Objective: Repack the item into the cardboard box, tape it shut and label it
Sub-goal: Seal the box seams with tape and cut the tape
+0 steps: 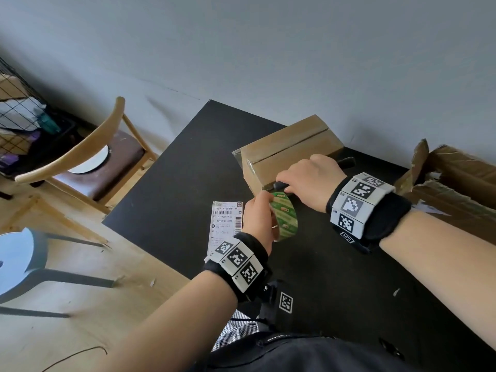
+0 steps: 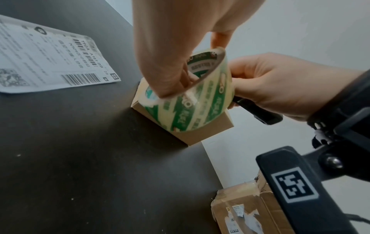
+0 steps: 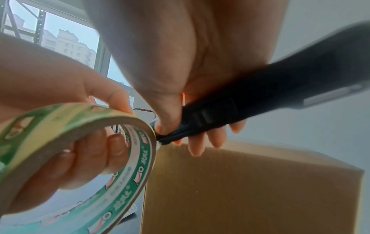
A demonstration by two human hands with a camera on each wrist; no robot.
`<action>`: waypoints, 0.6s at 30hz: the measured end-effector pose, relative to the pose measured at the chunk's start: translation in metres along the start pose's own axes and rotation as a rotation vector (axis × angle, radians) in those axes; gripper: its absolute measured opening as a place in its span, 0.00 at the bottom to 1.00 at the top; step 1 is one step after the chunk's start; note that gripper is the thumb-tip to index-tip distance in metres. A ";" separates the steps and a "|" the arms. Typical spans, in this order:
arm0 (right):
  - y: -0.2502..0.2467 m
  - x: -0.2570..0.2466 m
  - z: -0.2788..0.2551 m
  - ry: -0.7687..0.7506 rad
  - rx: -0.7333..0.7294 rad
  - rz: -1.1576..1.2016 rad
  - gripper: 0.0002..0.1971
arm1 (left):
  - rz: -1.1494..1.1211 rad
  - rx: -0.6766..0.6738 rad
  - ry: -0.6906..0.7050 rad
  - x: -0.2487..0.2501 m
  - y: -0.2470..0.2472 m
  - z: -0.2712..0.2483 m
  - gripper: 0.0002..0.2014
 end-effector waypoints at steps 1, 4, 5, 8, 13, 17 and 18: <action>0.000 0.001 -0.001 -0.004 0.010 -0.011 0.12 | 0.006 0.015 -0.002 0.001 0.000 -0.002 0.13; 0.000 0.001 -0.002 -0.003 0.027 -0.024 0.11 | 0.073 0.042 0.059 0.003 0.001 -0.002 0.23; -0.001 0.001 -0.002 -0.001 0.033 -0.026 0.11 | 0.087 0.041 0.074 0.003 0.001 -0.001 0.25; -0.002 -0.001 -0.001 0.001 0.045 -0.031 0.12 | 0.057 0.019 0.090 0.002 0.002 0.000 0.20; -0.003 0.004 -0.003 0.002 0.029 -0.039 0.12 | 0.126 0.054 0.157 0.002 0.000 0.005 0.28; -0.005 0.006 -0.004 0.001 0.028 -0.056 0.13 | 0.112 0.045 0.133 0.002 -0.001 0.004 0.16; -0.005 0.006 -0.004 0.003 0.027 -0.061 0.13 | 0.109 0.043 0.127 0.001 -0.001 0.006 0.14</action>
Point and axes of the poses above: each hand's wrist, its own z-axis towards the middle knuckle, its own y-axis out of the palm, x = y × z, the point moved 7 cm from there along z, towards the middle knuckle, and after that the axes turned 11 degrees about y, right-handed, at the moved point
